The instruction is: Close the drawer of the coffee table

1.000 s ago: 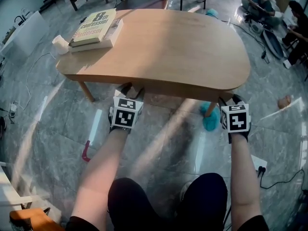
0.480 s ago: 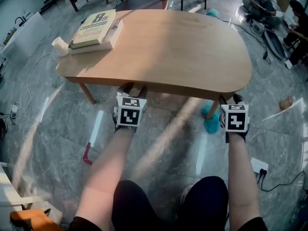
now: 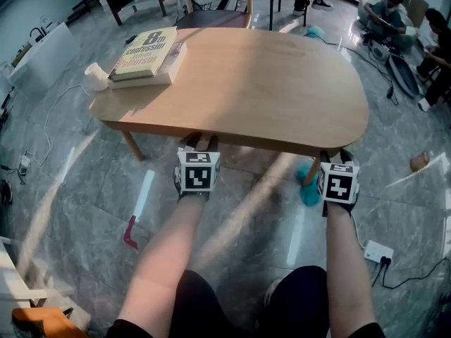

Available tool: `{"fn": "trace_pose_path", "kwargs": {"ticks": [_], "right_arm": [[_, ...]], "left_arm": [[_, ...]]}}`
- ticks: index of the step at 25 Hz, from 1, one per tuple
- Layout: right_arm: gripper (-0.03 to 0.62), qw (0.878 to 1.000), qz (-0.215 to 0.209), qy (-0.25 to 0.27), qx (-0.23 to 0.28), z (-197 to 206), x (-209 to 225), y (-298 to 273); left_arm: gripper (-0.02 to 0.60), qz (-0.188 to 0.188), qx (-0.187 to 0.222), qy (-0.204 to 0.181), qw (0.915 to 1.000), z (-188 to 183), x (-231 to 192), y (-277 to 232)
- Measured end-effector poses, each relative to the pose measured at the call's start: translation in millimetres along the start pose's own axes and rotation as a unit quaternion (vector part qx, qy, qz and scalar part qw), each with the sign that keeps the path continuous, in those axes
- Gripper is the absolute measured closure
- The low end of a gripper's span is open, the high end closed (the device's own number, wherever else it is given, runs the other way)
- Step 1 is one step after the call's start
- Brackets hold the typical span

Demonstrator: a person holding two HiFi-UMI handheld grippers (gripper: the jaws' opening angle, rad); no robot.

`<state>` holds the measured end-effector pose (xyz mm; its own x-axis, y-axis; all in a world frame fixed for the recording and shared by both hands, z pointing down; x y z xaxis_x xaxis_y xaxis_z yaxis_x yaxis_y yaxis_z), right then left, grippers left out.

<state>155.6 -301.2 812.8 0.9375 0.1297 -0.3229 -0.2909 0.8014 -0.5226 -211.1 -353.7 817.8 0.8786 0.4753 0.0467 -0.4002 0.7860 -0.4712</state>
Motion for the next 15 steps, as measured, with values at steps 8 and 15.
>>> {"fn": "trace_pose_path", "kwargs": {"ticks": [8,15], "right_arm": [[0.387,1.0,-0.001,-0.001,0.012,3.4,0.1,4.5],[0.592,0.999,-0.046,-0.011,0.011,12.2,0.7,46.3]], "left_arm": [[0.491,0.005,0.001,-0.015,0.9999,3.1,0.7,13.4],[0.575,0.052,-0.024,-0.04,0.9975,-3.3,24.7,56.7]]}}
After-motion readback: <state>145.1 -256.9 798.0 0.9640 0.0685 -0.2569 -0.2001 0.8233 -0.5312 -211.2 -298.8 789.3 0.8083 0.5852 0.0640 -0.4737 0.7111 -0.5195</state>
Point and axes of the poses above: the fingertips, and each gripper's own axes: y backward along the fingers, x to its right, z out of its underside, the point moved 6 cm from there along y, backward along the fingers, and after that the axes turned 12 degrees about z, right-handed, at the moved point
